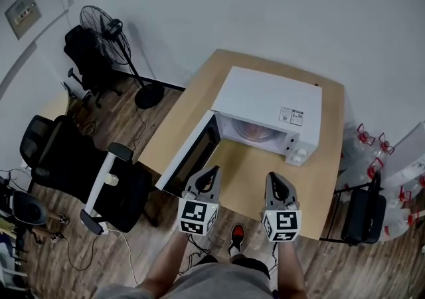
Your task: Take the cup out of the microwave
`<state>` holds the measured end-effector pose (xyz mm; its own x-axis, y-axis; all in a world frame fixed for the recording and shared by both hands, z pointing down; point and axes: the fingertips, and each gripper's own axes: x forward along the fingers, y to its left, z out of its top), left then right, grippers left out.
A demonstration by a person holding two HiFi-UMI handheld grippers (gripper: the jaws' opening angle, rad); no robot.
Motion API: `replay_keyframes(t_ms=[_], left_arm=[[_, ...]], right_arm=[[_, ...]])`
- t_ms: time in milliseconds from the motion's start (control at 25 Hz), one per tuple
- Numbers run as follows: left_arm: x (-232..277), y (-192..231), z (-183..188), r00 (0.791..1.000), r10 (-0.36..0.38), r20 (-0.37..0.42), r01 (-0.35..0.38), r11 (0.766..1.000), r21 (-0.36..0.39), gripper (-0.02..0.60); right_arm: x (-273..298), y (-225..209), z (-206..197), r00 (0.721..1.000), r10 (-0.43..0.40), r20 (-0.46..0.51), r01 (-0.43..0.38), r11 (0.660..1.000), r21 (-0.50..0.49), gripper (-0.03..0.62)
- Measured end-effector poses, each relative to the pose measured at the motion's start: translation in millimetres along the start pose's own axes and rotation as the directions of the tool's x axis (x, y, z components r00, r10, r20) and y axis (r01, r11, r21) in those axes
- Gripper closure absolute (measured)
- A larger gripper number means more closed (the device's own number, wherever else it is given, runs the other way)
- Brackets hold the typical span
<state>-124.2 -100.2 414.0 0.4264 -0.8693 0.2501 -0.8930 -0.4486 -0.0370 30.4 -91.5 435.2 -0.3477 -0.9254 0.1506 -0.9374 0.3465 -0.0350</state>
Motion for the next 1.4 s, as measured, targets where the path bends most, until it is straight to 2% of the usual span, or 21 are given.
replay_keyframes(t_ms=[680, 960, 1400], left_arm=[[73.9, 27.5, -5.0, 1.0, 0.0, -0.012, 0.0, 1.0, -0.018, 0.558], [106.8, 37.2, -14.9, 0.998, -0.045, -0.034, 0.045, 0.999, -0.016, 0.558], [161.5, 53.2, -65.1, 0.985, -0.132, -0.113, 0.126, 0.99, -0.057, 0.558]], right_arm=[[79.0, -28.3, -15.1, 0.999, 0.019, -0.045, -0.019, 1.0, 0.002, 0.576], [109.9, -33.6, -32.3, 0.997, -0.004, -0.076, 0.006, 1.0, 0.019, 0.576], [156.7, -43.2, -75.6, 0.99, -0.058, -0.13, 0.065, 0.997, 0.049, 0.576]])
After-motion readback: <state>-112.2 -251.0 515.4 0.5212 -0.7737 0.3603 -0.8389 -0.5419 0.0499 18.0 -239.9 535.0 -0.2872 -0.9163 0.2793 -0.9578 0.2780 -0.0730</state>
